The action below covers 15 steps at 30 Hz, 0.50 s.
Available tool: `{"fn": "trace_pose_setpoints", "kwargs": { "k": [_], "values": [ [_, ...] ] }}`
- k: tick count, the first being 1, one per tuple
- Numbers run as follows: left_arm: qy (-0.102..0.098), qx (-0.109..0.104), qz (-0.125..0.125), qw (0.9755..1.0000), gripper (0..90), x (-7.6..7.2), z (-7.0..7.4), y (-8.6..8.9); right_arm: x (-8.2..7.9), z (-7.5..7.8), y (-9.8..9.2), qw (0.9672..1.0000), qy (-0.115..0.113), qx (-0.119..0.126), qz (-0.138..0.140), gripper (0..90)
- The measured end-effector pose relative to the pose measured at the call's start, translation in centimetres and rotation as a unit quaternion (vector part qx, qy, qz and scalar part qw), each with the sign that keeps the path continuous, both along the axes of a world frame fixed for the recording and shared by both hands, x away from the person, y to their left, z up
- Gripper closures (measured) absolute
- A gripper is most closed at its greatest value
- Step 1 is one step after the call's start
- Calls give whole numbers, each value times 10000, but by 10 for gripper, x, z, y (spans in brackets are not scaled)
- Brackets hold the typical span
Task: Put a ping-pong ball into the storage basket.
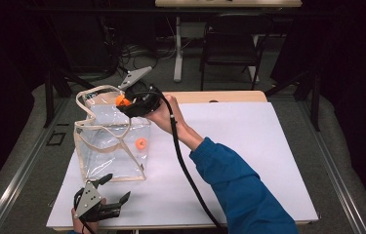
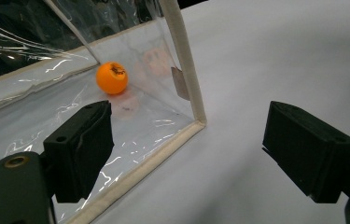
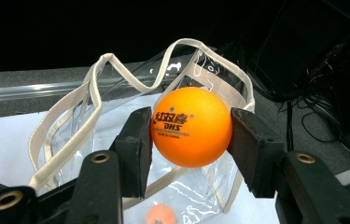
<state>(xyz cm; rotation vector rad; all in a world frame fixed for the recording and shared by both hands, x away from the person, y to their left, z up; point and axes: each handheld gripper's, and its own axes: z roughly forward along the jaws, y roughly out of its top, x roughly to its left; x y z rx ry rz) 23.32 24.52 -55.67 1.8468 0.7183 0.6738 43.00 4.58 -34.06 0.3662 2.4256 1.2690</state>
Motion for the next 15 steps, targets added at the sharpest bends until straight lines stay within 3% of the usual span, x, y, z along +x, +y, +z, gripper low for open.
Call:
{"fn": "trace_pose_setpoints", "kwargs": {
  "k": [15],
  "values": [
    [7, 6, 5, 10000, 160, 0, 0, 1, 1, -8, 16, 9998, 106, -156, 55, 504]
  ]
}}
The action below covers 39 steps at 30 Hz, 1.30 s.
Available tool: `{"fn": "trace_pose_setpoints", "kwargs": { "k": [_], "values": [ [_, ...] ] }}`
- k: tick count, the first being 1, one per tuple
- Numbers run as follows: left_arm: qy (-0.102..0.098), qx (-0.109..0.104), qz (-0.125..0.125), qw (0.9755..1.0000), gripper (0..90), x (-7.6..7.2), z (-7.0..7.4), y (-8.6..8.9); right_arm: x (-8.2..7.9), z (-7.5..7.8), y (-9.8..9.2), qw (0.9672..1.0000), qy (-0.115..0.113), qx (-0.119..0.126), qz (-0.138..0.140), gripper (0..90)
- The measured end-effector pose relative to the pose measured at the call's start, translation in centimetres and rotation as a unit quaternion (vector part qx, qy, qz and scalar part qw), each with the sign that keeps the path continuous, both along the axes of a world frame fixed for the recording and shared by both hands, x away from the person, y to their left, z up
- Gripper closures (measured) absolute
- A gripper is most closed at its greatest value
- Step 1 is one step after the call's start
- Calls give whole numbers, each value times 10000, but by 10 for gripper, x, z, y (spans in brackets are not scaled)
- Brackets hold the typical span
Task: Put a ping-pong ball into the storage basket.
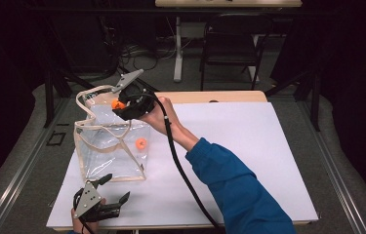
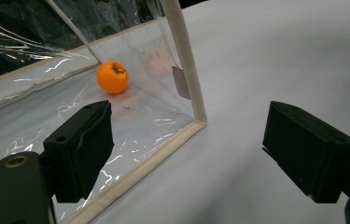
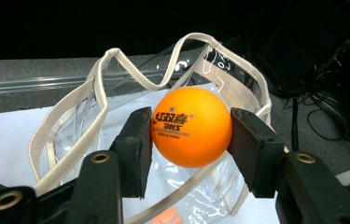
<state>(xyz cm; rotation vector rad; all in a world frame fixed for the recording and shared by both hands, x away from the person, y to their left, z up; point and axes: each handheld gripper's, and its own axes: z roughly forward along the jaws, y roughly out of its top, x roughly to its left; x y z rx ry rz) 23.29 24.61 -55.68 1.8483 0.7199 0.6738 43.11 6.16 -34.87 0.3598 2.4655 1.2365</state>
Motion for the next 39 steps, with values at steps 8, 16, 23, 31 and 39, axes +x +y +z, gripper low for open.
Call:
{"fn": "trace_pose_setpoints", "kwargs": {
  "k": [8, 16, 23, 31, 39],
  "values": [
    [1, -2, -2, 10000, 160, 0, 0, 0, 0, -6, 8, 9999, 103, -132, 43, 503],
    [-7, -15, 5, 10000, 160, -1, 0, 1, 1, -12, 15, 9993, 224, -304, -25, 439],
    [5, -13, 1, 10000, 160, -1, 0, 1, 2, -12, 5, 9994, 269, -170, -149, 248],
    [4, 2, 23, 10000, 160, -1, 0, 1, -1, -8, -16, 9992, 403, 40, -28, 98],
    [7, 9, 19, 10000, 160, -1, 0, 0, -4, -10, -33, 9989, 465, 46, 46, 42]
  ]
}}
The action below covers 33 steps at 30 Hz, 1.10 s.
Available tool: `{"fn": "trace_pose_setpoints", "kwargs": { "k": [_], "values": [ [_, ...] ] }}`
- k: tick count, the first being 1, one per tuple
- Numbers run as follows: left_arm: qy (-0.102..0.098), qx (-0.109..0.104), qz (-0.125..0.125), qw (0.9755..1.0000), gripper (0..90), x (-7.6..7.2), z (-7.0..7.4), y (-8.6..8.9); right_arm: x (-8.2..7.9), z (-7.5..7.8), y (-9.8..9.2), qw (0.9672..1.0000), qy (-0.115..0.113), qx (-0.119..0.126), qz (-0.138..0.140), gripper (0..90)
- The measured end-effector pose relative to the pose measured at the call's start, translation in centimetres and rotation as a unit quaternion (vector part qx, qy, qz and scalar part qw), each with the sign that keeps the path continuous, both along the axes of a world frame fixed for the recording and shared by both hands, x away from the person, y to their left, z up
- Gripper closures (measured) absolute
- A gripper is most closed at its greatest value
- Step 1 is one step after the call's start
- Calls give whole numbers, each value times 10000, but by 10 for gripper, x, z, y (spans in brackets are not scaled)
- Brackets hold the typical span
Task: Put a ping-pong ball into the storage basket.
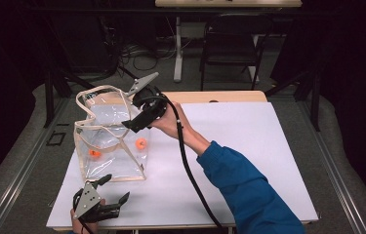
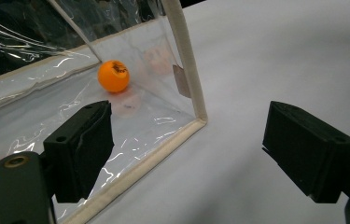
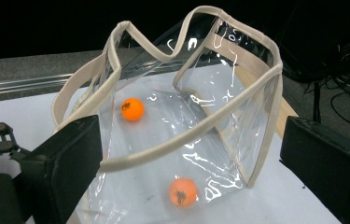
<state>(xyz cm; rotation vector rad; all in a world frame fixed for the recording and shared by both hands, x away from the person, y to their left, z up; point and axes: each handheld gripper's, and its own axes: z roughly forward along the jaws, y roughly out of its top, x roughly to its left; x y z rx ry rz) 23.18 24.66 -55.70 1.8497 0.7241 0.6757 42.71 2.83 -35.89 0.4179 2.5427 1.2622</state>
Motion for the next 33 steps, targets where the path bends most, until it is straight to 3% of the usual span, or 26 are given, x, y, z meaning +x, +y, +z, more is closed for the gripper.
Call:
{"fn": "trace_pose_setpoints", "kwargs": {
  "k": [11, 33],
  "values": [
    [-8, -4, 5, 10000, 160, 0, 0, 0, -3, -8, -22, 9999, 91, 30, -62, 0],
    [-6, -1, 3, 10000, 160, -1, 0, 0, -12, -32, -61, 9994, 225, -109, -249, 0]
  ]
}}
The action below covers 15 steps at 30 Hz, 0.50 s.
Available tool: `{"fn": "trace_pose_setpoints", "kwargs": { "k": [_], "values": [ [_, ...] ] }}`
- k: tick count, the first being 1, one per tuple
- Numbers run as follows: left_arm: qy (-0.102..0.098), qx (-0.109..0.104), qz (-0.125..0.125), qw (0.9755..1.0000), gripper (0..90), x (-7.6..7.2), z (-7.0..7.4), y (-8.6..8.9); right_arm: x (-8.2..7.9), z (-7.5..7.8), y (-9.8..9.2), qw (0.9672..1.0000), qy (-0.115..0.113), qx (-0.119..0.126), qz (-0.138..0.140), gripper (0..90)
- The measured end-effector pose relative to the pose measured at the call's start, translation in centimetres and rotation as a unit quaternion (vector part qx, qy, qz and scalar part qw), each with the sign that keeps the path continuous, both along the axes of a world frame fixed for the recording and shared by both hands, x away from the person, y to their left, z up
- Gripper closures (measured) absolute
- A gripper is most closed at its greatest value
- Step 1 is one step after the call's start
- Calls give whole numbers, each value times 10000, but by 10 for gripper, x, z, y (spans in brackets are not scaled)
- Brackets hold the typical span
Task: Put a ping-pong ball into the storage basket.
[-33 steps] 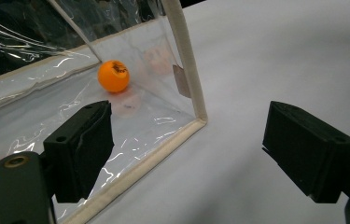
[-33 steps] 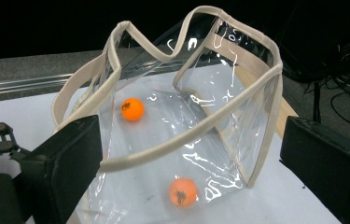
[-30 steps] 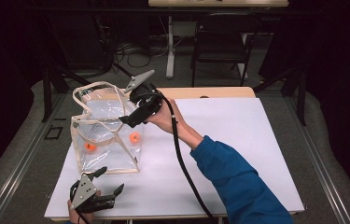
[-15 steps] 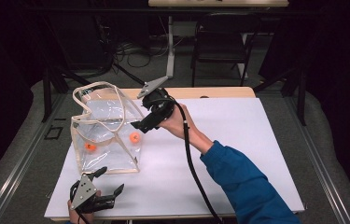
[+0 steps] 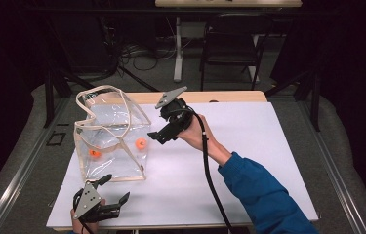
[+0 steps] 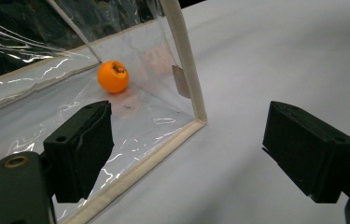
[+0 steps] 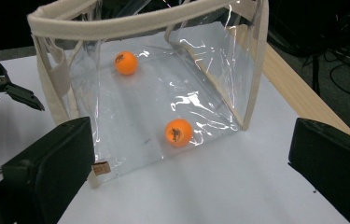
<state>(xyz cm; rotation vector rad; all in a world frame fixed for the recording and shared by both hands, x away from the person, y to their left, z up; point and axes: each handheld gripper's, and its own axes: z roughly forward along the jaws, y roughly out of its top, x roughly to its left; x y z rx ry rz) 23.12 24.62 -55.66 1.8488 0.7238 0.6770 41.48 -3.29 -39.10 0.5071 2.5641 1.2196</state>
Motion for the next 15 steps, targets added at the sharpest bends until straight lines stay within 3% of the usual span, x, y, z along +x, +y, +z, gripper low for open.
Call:
{"fn": "trace_pose_setpoints", "kwargs": {
  "k": [15],
  "values": [
    [-13, 13, -17, 10000, 160, 0, 0, 0, -8, -12, -19, 9999, 28, -82, -92, 0]
  ]
}}
